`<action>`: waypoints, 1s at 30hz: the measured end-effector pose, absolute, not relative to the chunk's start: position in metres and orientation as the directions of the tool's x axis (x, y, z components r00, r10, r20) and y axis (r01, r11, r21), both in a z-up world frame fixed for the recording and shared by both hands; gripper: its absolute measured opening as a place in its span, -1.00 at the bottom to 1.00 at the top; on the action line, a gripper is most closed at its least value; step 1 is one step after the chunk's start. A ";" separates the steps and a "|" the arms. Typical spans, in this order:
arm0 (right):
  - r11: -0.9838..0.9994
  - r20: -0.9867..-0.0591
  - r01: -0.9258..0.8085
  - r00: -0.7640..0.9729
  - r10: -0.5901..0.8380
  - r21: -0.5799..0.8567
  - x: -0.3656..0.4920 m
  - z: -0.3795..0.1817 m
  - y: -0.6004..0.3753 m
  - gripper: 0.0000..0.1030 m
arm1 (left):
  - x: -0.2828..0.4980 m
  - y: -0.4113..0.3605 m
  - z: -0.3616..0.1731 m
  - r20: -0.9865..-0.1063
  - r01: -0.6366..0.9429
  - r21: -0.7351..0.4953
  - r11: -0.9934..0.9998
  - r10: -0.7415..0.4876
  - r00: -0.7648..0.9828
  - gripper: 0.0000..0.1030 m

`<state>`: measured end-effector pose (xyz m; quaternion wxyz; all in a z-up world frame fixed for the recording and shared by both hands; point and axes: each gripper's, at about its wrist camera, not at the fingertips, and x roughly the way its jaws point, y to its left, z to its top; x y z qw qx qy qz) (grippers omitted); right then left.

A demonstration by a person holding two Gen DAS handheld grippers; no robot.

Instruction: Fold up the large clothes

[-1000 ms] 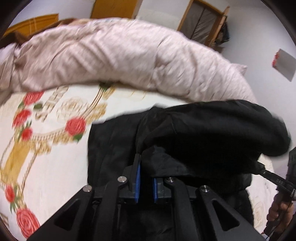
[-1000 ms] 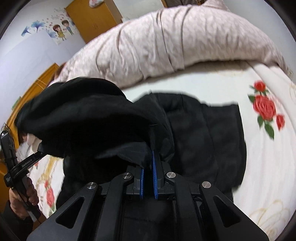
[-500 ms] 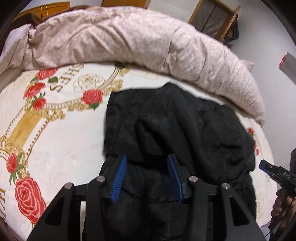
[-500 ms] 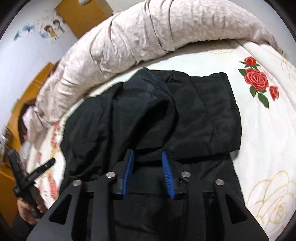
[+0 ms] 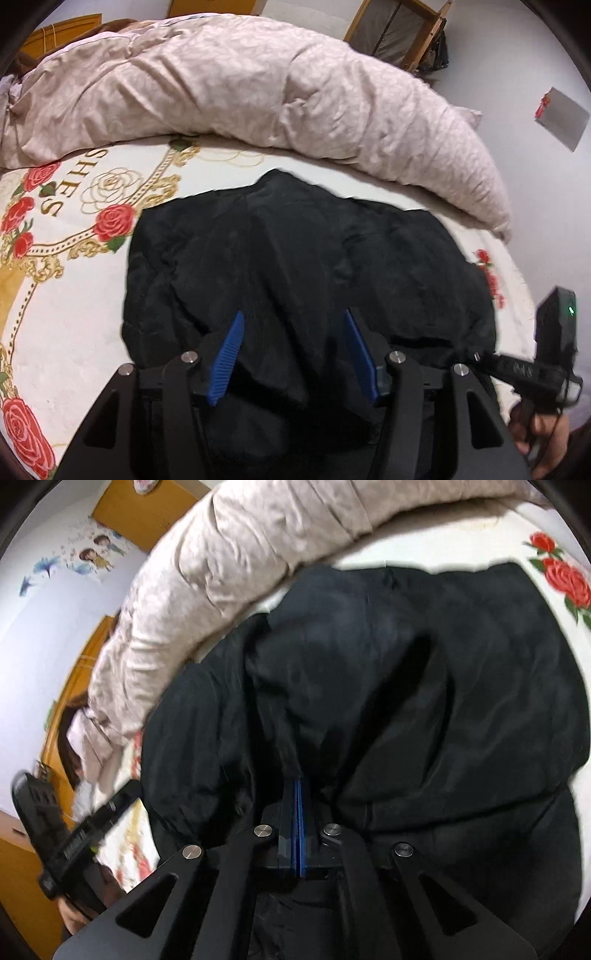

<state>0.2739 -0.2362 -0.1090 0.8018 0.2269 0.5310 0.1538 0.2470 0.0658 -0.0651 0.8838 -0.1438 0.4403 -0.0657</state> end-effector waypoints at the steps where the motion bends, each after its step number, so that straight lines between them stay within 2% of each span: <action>1: 0.856 -0.797 0.001 0.366 0.481 0.517 0.270 -0.120 -0.233 -1.00 | 0.249 0.068 -0.076 -0.775 -0.025 -0.298 0.954 -0.227 0.590 0.12; 4: 0.875 -0.824 0.016 0.347 0.448 0.483 0.262 -0.134 -0.230 -1.00 | 0.255 0.072 -0.103 -0.806 -0.042 -0.300 0.953 -0.229 0.545 0.11; 6: 0.889 -0.822 -0.001 0.380 0.424 0.458 0.255 -0.119 -0.231 -1.00 | 0.253 0.068 -0.102 -0.809 -0.030 -0.272 0.962 -0.212 0.549 0.11; 7: 0.900 -0.818 -0.021 0.407 0.405 0.435 0.251 -0.106 -0.233 -0.95 | 0.252 0.066 -0.100 -0.808 -0.028 -0.268 0.963 -0.209 0.550 0.11; 8: 0.908 -0.808 -0.041 0.439 0.392 0.418 0.249 -0.092 -0.236 -0.77 | 0.250 0.066 -0.097 -0.808 -0.028 -0.269 0.963 -0.210 0.551 0.11; 10: 0.910 -0.775 -0.067 0.501 0.385 0.408 0.249 -0.065 -0.244 -0.58 | 0.244 0.069 -0.088 -0.799 -0.034 -0.287 0.957 -0.220 0.559 0.11; 16: 0.937 -0.722 -0.101 0.611 0.323 0.333 0.291 -0.024 -0.258 -0.53 | 0.242 0.078 -0.056 -0.740 -0.052 -0.310 0.949 -0.207 0.640 0.10; 19: 0.951 -0.747 -0.104 0.596 0.295 0.292 0.320 -0.036 -0.259 -0.53 | 0.265 0.075 -0.055 -0.733 -0.048 -0.269 0.962 -0.172 0.658 0.10; 23: 0.975 -0.829 -0.066 0.518 0.213 0.210 0.334 -0.088 -0.263 -0.56 | 0.291 0.079 -0.094 -0.790 -0.085 -0.216 0.973 -0.122 0.601 0.14; 27: 0.979 -0.823 -0.075 0.532 0.200 0.190 0.319 -0.112 -0.263 -0.60 | 0.281 0.080 -0.122 -0.780 -0.060 -0.187 0.980 -0.111 0.615 0.14; 30: 0.980 -0.825 -0.065 0.530 0.194 0.189 0.320 -0.105 -0.264 -0.60 | 0.281 0.079 -0.122 -0.787 -0.070 -0.184 0.980 -0.105 0.608 0.14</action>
